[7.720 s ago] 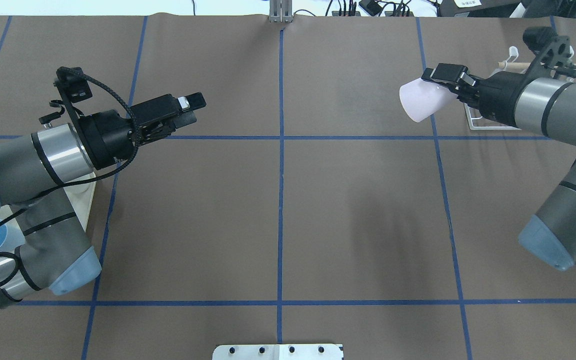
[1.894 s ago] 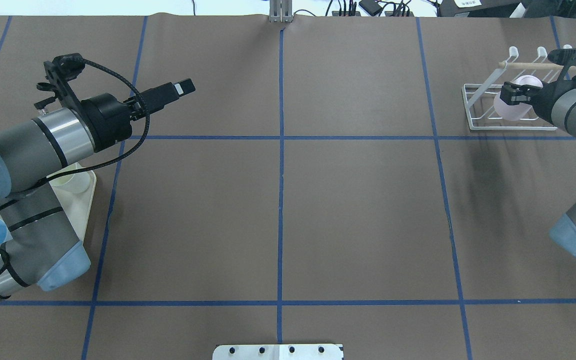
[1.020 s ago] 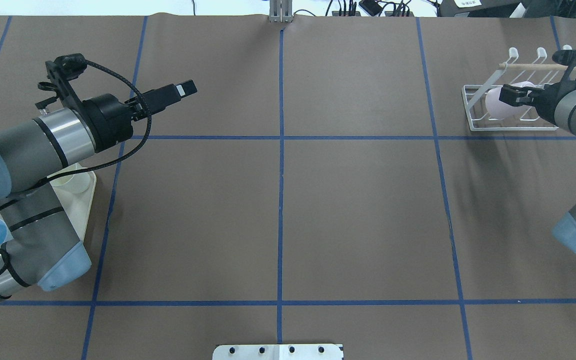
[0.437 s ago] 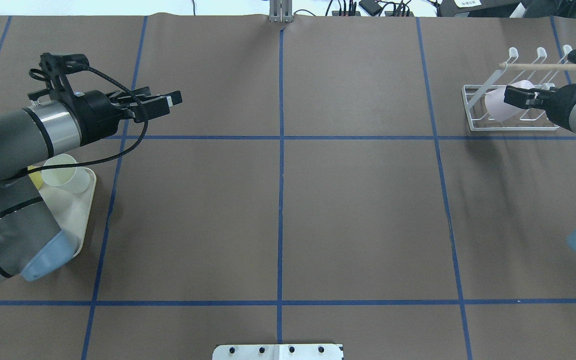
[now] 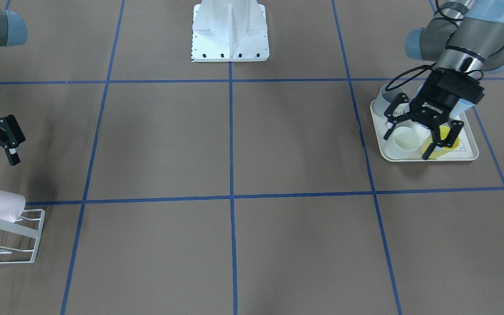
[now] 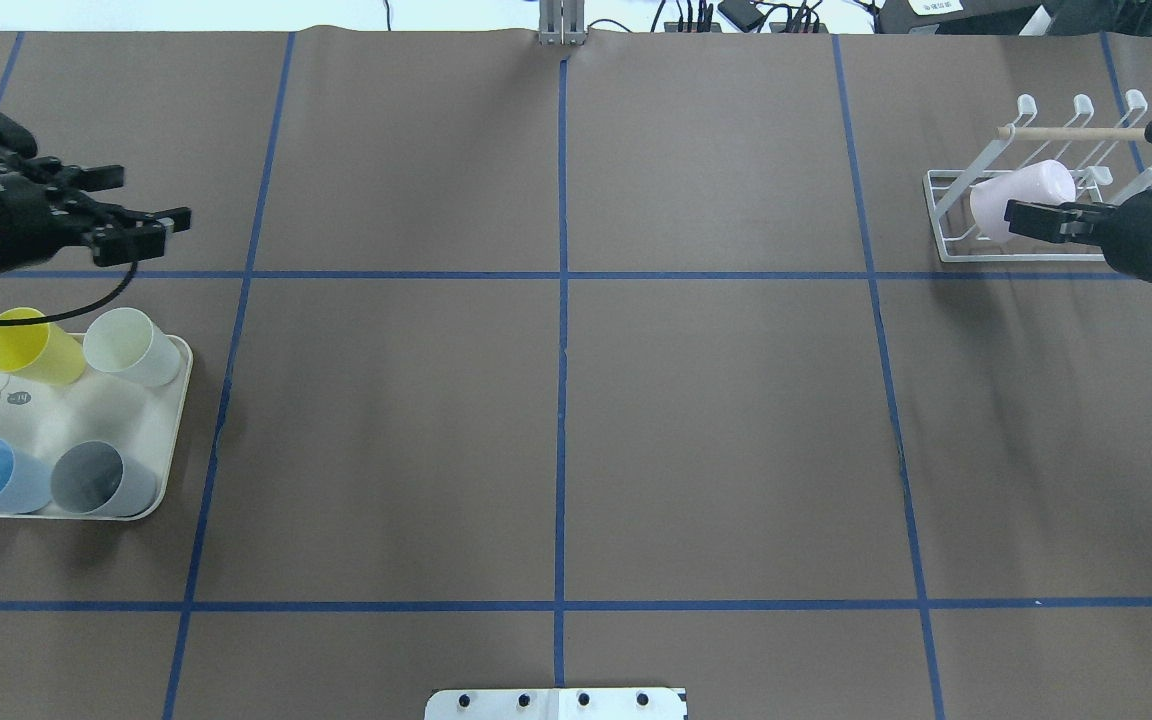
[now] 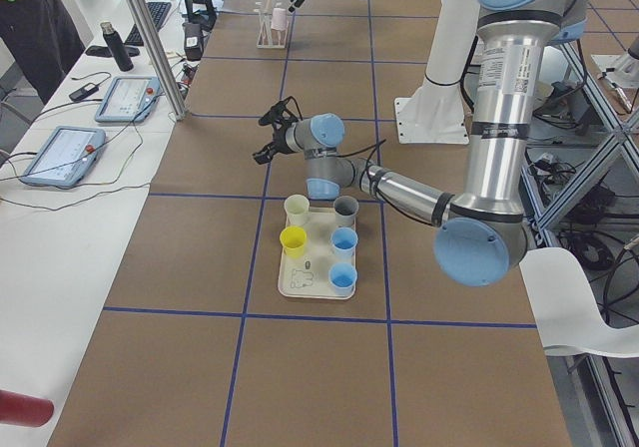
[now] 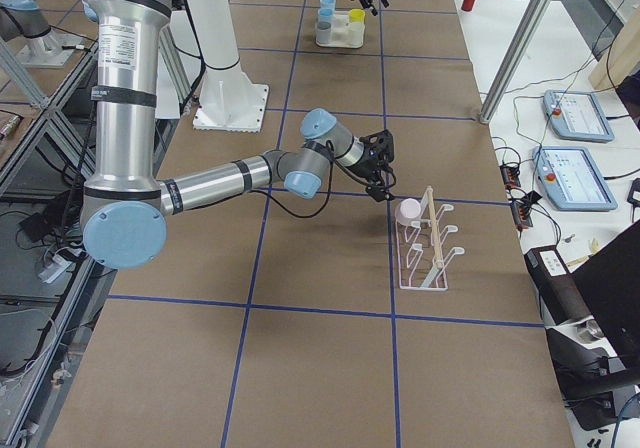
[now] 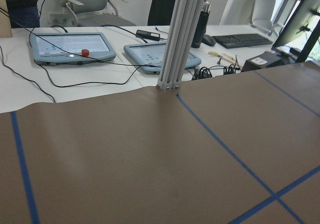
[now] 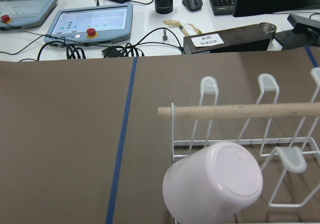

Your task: Transfer IKEA cup to right arm and place on rack

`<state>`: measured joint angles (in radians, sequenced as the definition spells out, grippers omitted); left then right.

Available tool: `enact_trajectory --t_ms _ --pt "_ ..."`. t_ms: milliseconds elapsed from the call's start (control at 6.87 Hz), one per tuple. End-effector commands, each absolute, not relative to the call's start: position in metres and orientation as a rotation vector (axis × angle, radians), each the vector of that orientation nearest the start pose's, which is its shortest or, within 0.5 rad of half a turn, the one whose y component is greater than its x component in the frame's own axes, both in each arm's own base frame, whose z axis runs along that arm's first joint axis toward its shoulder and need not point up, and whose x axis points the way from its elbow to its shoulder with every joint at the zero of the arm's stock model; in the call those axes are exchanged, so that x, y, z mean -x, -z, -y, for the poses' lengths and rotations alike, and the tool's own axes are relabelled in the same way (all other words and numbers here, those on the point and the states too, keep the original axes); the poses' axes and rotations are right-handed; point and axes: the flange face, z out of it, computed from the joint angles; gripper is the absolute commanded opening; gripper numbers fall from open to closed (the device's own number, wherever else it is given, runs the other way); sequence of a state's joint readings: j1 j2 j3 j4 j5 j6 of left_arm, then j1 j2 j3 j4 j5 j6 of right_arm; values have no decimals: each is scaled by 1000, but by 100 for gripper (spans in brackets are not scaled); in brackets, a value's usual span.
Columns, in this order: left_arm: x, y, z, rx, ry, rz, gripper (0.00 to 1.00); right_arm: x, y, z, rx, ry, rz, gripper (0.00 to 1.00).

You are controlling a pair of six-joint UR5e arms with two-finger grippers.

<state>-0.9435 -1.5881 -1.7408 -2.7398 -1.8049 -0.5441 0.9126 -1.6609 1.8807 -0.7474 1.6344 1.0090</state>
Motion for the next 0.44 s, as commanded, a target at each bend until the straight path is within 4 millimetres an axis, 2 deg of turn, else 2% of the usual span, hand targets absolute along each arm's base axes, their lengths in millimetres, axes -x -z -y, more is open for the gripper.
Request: enact_trajectory --t_ms 0,146,291 --pt "-105 -529 479 -856 -416 -839 99 201 -469 443 -543 -211 896 100" --pt "-63 -580 450 -776 -452 -833 99 202 -477 433 -479 -178 922 100" --pt "-55 -609 430 -650 -406 -820 99 201 -485 421 -405 -142 954 100"
